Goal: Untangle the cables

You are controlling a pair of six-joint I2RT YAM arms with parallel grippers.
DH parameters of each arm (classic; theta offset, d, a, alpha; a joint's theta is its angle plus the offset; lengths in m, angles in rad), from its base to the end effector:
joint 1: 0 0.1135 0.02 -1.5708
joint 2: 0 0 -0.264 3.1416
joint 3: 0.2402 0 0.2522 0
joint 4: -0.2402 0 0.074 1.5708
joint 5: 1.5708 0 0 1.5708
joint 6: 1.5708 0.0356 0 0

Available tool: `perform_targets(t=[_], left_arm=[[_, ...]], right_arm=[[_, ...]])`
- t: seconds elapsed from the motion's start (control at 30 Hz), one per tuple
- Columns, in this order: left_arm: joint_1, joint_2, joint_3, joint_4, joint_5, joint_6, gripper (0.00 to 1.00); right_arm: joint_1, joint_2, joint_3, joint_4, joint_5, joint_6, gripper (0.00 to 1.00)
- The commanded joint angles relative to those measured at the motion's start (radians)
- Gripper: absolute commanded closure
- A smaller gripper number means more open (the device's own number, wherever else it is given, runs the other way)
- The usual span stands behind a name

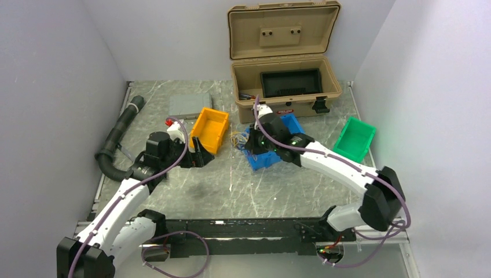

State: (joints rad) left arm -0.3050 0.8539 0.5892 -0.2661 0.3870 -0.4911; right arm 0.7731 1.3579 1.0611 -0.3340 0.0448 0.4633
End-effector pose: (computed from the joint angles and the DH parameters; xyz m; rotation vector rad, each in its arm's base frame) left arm 0.1781 -0.0701 0.2522 0.0408 2.1830 -0.8735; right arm 0.2191 0.2115 0.2927 -0.3255 2.2523 0.6284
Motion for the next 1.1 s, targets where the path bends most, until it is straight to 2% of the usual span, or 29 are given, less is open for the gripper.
perform_targets(t=[0.0, 0.13, 0.3, 0.43, 0.6, 0.73, 0.97, 1.07], left_arm=[[-0.006, 0.0, 0.038, 0.027, 0.003, 0.008, 0.01], [-0.006, -0.014, 0.039, 0.008, -0.006, 0.017, 0.01], [-0.007, -0.033, 0.05, -0.03, -0.016, 0.027, 0.01], [-0.007, -0.038, 0.048, -0.031, -0.029, 0.031, 0.01], [-0.008, -0.016, 0.055, -0.013, -0.013, 0.024, 0.01], [-0.009, -0.006, 0.046, 0.016, -0.003, 0.01, 0.01], [-0.02, -0.004, 0.04, 0.02, 0.009, 0.002, 0.01], [-0.023, -0.017, 0.039, 0.002, 0.0, 0.006, 0.01]], right_arm=[[0.009, 0.074, 0.005, 0.086, 0.016, 0.164, 1.0], [0.008, 0.09, -0.06, 0.127, 0.137, 0.281, 1.0], [-0.025, 0.068, -0.083, -0.027, 0.29, 0.361, 1.0], [-0.094, -0.007, -0.157, -0.115, 0.27, 0.369, 1.0], [-0.143, -0.194, -0.27, -0.205, 0.277, 0.375, 1.0], [-0.232, -0.323, -0.325, -0.276, 0.275, 0.362, 1.0], [-0.285, -0.393, -0.257, -0.334, 0.305, 0.29, 1.0], [-0.284, -0.381, -0.198, -0.308, 0.239, 0.186, 1.0]])
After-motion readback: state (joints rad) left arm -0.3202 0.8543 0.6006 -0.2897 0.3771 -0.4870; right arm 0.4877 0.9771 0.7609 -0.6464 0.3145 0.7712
